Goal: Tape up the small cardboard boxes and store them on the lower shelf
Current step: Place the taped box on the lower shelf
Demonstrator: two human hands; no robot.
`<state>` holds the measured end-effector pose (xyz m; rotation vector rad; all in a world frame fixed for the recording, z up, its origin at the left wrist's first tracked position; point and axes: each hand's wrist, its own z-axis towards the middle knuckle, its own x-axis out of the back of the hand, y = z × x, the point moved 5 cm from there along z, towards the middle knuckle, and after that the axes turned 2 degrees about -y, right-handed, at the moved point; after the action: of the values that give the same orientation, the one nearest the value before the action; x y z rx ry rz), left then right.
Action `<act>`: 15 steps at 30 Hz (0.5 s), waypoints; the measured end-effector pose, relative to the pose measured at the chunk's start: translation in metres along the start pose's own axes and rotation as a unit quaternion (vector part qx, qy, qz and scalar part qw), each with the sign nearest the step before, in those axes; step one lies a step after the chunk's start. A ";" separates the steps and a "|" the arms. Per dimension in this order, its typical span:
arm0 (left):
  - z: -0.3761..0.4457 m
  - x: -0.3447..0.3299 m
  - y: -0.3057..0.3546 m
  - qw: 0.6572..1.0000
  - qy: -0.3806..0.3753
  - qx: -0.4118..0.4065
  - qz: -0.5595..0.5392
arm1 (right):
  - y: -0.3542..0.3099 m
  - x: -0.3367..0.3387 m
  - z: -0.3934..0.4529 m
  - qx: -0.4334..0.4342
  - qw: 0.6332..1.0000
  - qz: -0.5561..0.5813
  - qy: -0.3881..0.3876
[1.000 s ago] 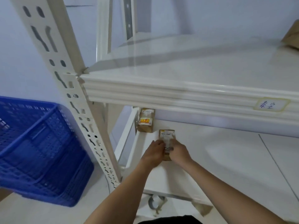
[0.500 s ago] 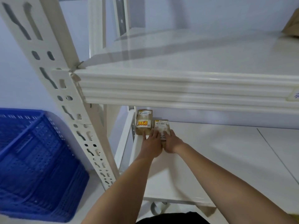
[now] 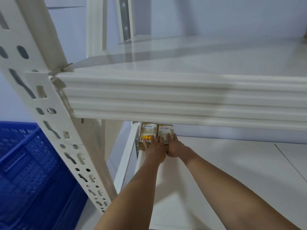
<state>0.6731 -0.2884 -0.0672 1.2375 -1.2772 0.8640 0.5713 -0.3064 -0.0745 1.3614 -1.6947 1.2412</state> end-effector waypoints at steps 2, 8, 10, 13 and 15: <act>0.005 0.003 0.002 1.000 0.002 0.008 -0.002 | -0.001 0.002 0.002 -0.004 1.000 0.010 0.003; 0.000 0.013 0.021 0.999 -0.029 0.014 0.016 | 0.018 0.018 -0.026 -0.027 0.998 0.044 0.028; -0.004 0.015 0.033 1.000 -0.021 0.008 0.017 | 0.034 0.026 -0.043 -0.051 0.997 0.059 0.021; -0.018 0.018 0.071 0.999 -0.032 -0.028 0.011 | 0.072 0.042 -0.083 -0.123 0.990 0.061 0.033; -0.031 0.020 0.105 0.996 -0.072 -0.051 0.012 | 0.102 0.049 -0.116 -0.162 0.983 0.073 0.038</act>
<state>0.5814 -0.2423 -0.0251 1.2219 -1.4373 0.7271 0.4507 -0.2141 -0.0175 1.0004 -1.8725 1.0247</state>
